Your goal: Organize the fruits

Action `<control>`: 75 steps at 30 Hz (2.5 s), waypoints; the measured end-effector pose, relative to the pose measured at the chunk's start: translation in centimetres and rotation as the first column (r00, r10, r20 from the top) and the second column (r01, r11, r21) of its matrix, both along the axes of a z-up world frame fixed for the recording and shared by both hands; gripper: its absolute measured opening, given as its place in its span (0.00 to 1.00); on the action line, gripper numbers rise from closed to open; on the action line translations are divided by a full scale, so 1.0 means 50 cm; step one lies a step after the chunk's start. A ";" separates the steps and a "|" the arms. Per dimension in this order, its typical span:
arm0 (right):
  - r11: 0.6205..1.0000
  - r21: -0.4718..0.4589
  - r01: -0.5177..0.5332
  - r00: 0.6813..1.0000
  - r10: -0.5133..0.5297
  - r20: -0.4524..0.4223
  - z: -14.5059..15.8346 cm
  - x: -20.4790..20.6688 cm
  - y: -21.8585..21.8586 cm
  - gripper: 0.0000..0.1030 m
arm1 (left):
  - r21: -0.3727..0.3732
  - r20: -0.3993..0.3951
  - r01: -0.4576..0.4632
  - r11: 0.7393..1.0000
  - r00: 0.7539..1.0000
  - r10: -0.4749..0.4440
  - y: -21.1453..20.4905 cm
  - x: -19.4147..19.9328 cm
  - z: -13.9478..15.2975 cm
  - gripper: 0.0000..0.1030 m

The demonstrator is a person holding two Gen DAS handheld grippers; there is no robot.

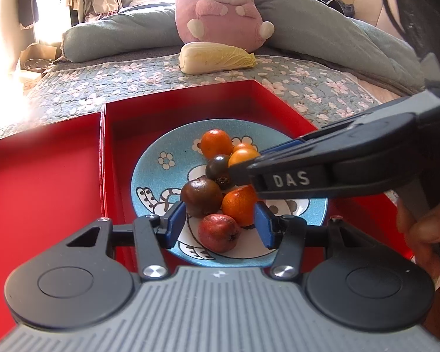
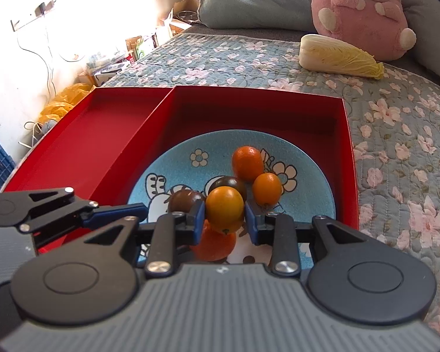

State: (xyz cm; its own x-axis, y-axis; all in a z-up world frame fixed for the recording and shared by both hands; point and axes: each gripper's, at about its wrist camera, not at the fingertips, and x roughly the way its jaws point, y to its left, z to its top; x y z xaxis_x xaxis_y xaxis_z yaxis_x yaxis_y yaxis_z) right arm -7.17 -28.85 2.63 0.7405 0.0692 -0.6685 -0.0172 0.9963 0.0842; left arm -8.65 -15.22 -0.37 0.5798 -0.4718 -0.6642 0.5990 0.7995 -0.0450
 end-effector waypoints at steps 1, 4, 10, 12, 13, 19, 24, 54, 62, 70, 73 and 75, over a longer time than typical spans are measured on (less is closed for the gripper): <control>1.000 -0.005 0.002 1.000 -0.002 -0.002 0.000 0.006 0.001 0.33 | -0.002 0.001 0.000 1.000 1.000 0.000 0.002 -0.001 0.002 0.56; 1.000 -0.011 0.002 1.000 -0.003 -0.005 0.000 0.023 0.007 0.33 | -0.007 -0.001 -0.003 1.000 1.000 0.003 0.008 -0.004 0.004 0.56; 0.999 -0.022 -0.033 0.999 0.033 -0.013 -0.002 0.028 0.029 0.33 | -0.017 0.002 -0.023 1.000 1.000 0.023 0.016 -0.004 0.009 0.56; 0.999 -0.031 -0.034 0.999 0.034 -0.021 -0.007 0.025 0.031 0.33 | -0.020 0.000 -0.029 0.999 1.000 0.029 0.017 -0.003 0.009 0.56; 0.999 -0.032 -0.025 0.999 0.024 -0.022 -0.009 0.025 0.030 0.33 | -0.019 -0.001 -0.029 0.999 1.000 0.029 0.017 -0.002 0.009 0.56; 0.999 -0.029 0.021 1.000 -0.021 0.000 0.007 0.022 0.014 0.33 | -0.013 0.010 -0.018 1.000 1.000 0.018 0.018 -0.008 0.011 0.56; 0.999 -0.026 0.021 1.000 -0.021 0.015 0.018 0.017 0.015 0.42 | -0.013 0.006 -0.015 1.000 1.000 0.015 0.019 -0.015 0.013 0.57; 0.998 0.047 0.035 0.993 -0.040 0.109 0.099 -0.177 -0.006 0.66 | -0.027 0.116 -0.177 0.984 0.977 0.179 0.064 -0.140 0.087 1.00; 0.997 0.058 0.055 0.995 -0.059 0.083 0.087 -0.256 -0.017 0.67 | -0.006 0.128 -0.254 0.967 0.959 0.253 0.070 -0.182 0.106 1.00; 0.997 0.012 0.073 0.994 -0.074 0.082 0.088 -0.338 -0.014 0.67 | -0.027 0.145 -0.276 0.961 0.950 0.277 0.072 -0.219 0.120 1.00; 0.997 -0.001 0.071 0.995 -0.071 0.067 0.080 -0.360 -0.007 0.67 | -0.030 0.145 -0.269 0.963 0.952 0.270 0.069 -0.230 0.122 1.00; 0.998 -0.005 0.064 0.996 -0.063 0.055 0.073 -0.371 0.001 0.67 | -0.029 0.149 -0.261 0.965 0.953 0.262 0.069 -0.238 0.122 1.00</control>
